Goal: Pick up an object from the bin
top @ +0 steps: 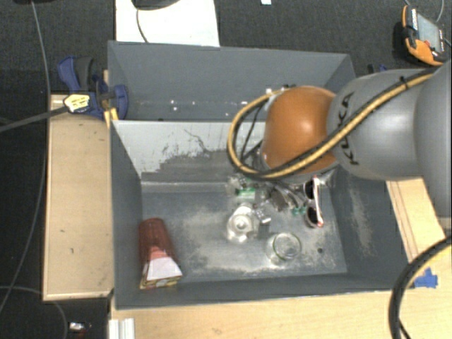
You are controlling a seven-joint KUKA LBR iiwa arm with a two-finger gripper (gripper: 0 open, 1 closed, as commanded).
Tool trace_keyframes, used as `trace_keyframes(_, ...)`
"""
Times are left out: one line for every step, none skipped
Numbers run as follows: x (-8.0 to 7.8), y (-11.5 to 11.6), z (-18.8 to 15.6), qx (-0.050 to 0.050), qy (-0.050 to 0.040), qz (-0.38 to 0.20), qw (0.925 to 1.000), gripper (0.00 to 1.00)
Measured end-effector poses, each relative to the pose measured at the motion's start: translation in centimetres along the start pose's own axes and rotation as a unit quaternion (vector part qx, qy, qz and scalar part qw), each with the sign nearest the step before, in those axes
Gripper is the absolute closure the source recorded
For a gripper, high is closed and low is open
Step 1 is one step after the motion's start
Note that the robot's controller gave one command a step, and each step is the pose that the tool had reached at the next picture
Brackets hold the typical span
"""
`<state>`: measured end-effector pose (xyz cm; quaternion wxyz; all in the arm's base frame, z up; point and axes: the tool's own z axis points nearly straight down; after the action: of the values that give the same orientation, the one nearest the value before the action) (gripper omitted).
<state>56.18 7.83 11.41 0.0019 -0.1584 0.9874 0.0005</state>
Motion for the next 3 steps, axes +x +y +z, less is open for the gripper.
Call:
trace_keyframes(-0.2,2.3,-3.6,0.001,-0.0032,-0.155,0.988,0.0)
trace_keyframes(-0.4,-0.2,1.5,-0.001,0.0019,-0.212,0.9773,0.0)
trace_keyframes(-1.1,-0.9,4.5,0.002,-0.005,-0.374,0.9276,0.0)
